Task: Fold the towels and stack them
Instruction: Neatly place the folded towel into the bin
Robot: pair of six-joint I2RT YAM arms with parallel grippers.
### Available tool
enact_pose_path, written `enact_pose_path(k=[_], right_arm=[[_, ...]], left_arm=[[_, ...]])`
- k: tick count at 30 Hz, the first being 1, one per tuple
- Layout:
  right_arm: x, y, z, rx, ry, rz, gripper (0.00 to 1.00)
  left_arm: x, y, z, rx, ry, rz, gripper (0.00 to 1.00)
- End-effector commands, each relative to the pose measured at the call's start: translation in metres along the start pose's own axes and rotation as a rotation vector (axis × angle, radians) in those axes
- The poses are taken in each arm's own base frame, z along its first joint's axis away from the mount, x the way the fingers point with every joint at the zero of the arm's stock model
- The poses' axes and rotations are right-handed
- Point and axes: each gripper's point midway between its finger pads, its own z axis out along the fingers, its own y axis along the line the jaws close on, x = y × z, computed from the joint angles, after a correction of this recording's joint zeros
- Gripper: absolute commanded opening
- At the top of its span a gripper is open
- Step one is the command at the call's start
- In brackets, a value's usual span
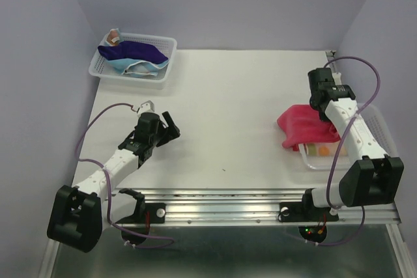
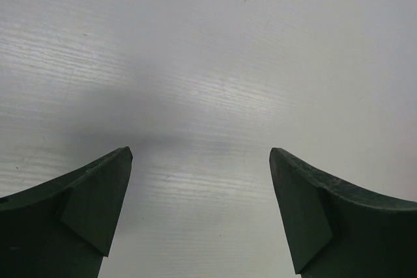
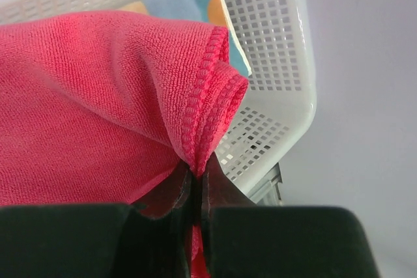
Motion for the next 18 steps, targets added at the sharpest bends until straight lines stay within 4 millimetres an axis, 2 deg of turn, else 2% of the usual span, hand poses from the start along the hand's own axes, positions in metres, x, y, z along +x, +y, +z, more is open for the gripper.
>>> enact_pose_path(k=[1,5,18], right_arm=[[0.001,-0.008,0.014,0.061,0.009,-0.017,0.01],[0.010,-0.019,0.023,0.090,0.053,0.006,0.01],[0.018,-0.022,0.041,0.111,0.096,0.014,0.01]], left_arm=[[-0.016,-0.003,-0.001,0.006,-0.047,0.008,0.99],[-0.016,-0.003,-0.001,0.005,-0.047,0.007,0.99],[-0.018,-0.002,-0.003,0.009,-0.056,0.003,0.99]])
